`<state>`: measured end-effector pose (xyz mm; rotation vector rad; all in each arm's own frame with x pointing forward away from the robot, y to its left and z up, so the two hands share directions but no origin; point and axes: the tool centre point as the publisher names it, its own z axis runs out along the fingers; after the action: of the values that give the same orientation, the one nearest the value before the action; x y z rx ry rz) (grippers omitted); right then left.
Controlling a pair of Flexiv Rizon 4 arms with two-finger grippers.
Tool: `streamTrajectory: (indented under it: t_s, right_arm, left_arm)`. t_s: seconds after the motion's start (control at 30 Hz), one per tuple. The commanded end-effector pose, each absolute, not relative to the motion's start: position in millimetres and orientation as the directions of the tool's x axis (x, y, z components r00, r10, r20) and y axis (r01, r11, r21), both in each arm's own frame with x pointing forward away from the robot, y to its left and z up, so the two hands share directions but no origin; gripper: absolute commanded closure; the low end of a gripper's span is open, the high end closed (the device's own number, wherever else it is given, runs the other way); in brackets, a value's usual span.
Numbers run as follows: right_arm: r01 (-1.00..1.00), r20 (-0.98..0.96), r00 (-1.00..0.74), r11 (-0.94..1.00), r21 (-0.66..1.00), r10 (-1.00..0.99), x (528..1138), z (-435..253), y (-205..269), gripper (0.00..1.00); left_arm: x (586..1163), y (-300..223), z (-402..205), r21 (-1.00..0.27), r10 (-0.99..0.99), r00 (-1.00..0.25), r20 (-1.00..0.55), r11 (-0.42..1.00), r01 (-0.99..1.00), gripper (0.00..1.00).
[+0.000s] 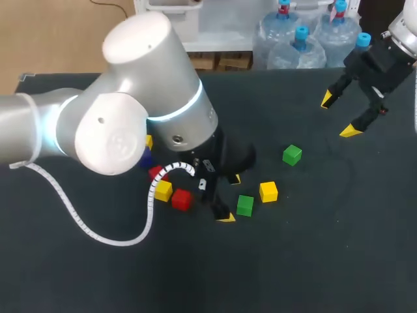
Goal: Place the blue cubes, place green cubes on the blue cubes, place the yellow cubes on the green cubes, then place the red cubes on the yellow cubes, and place purple cube on the red cubes.
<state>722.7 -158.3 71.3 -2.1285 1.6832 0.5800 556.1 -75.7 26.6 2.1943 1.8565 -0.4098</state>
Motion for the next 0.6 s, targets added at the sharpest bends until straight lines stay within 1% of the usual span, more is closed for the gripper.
streamTrajectory:
  t_s: [0.03, 0.6]
  right_arm:
    - [-0.974, -0.528, 0.205, -0.223, -0.030, -0.824, 722.9, 71.0, -158.2, 0.00]
    - [-0.974, -0.528, 0.205, -0.223, -0.030, -0.824, 722.9, 71.0, -158.2, 0.00]
  left_arm:
    - [560.2, -79.8, 20.5, -0.006, 0.920, 0.151, -0.362, -0.164, 0.986, 0.00]
    - [565.3, -91.6, 8.3, -0.008, 0.903, 0.229, -0.365, -0.249, 0.968, 0.00]
